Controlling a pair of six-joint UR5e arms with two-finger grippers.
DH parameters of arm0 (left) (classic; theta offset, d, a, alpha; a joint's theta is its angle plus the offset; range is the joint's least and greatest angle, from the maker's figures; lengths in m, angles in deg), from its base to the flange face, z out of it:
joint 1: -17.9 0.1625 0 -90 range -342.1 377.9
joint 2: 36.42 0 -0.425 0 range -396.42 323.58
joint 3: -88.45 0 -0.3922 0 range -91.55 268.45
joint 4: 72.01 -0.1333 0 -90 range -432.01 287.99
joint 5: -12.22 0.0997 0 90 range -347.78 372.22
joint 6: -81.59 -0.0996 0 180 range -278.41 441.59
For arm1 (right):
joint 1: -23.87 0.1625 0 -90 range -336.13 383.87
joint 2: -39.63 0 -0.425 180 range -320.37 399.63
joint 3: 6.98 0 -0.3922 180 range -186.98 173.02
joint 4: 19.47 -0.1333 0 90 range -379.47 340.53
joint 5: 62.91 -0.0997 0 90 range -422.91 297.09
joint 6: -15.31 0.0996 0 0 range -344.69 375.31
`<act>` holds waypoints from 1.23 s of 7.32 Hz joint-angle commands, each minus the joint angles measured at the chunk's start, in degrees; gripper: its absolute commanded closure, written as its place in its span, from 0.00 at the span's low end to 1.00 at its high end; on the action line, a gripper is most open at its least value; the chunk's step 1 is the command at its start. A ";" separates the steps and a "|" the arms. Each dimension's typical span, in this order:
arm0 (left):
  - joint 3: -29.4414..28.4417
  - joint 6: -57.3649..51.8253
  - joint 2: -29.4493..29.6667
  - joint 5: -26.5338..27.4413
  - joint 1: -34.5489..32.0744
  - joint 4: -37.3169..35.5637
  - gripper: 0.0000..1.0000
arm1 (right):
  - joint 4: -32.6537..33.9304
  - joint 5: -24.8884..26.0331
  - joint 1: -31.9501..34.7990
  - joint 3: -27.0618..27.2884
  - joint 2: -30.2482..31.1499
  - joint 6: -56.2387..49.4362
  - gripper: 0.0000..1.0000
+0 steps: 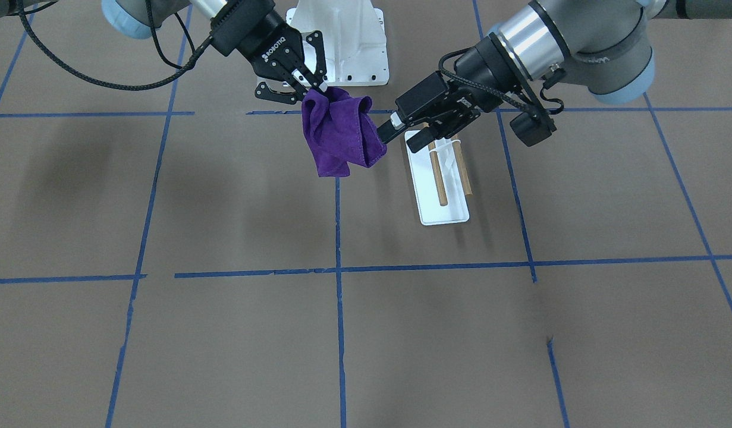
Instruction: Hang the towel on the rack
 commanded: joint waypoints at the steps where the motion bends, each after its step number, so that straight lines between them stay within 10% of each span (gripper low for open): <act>1: -0.16 2.50 0.91 3.63 3.14 0.22 0.00 | 0.09 0.54 -0.58 0.01 -0.13 -0.71 1.00; 4: -0.16 3.73 1.70 5.68 5.27 0.05 0.09 | 0.09 1.07 -0.93 0.01 -0.13 -0.71 1.00; 6: 0.01 3.74 1.70 5.59 5.27 0.05 0.44 | 0.09 1.07 -0.84 0.19 -0.04 -0.62 1.00; 8: 0.10 3.04 1.53 5.42 5.27 -0.22 1.00 | 0.09 1.07 -0.76 0.54 0.05 -0.71 1.00; 9: 0.10 2.77 1.61 5.24 5.27 -0.13 1.00 | 0.09 1.07 -0.76 0.54 0.05 -0.71 1.00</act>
